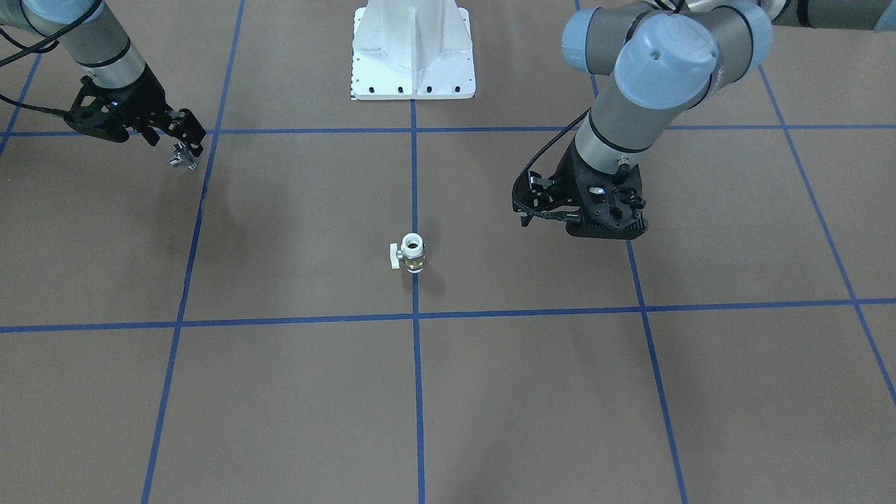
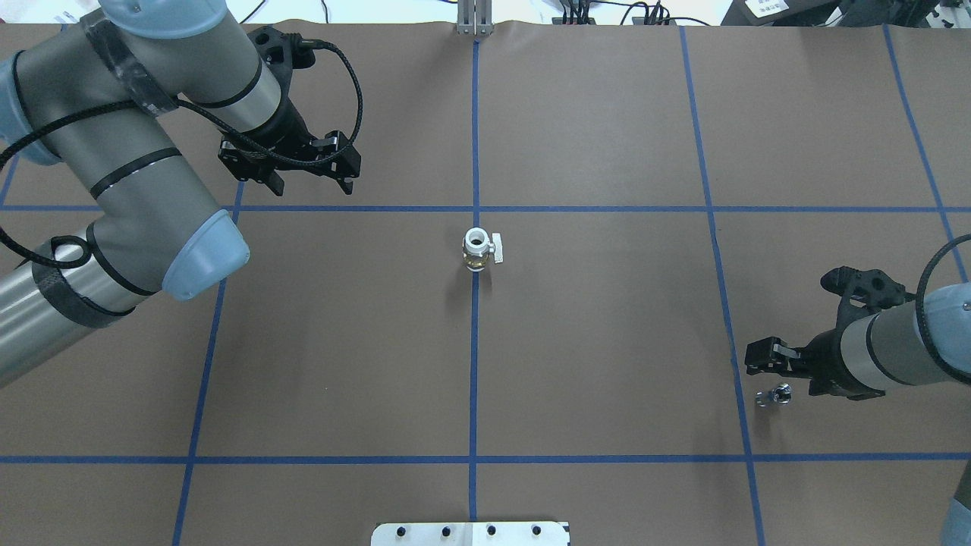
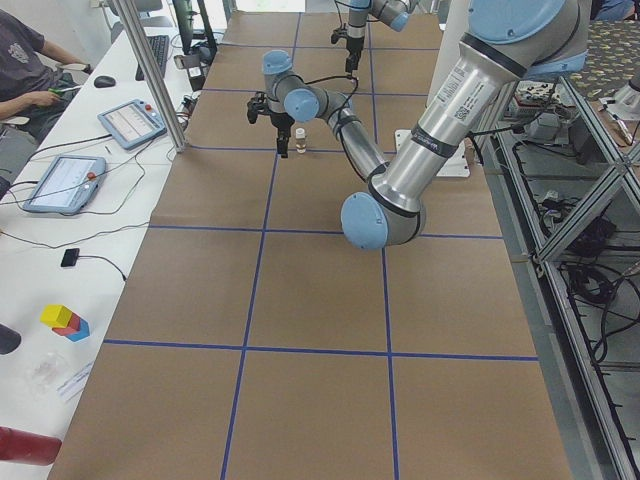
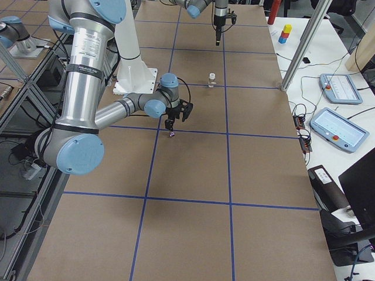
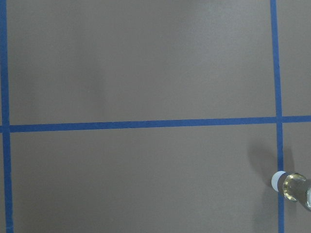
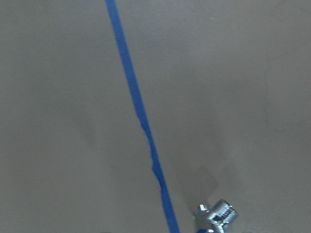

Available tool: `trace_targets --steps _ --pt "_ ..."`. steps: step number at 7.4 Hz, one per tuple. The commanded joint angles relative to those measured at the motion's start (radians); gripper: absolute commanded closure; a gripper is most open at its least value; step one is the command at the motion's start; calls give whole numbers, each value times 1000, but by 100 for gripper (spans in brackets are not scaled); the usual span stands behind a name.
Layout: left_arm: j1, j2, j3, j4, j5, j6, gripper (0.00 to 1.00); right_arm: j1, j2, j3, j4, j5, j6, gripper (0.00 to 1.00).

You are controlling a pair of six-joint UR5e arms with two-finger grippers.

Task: Assemble PPR valve and pipe with both arms
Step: 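Close the right gripper on the small silver threaded fitting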

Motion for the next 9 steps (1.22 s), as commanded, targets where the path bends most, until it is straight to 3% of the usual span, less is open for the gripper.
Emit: trace_targets --steps 1,9 --pt "2 0 -1 0 0 -6 0 -4 20 -36 1 4 42 11" --pt "4 0 -1 0 0 -7 0 -13 21 -67 3 54 53 20"
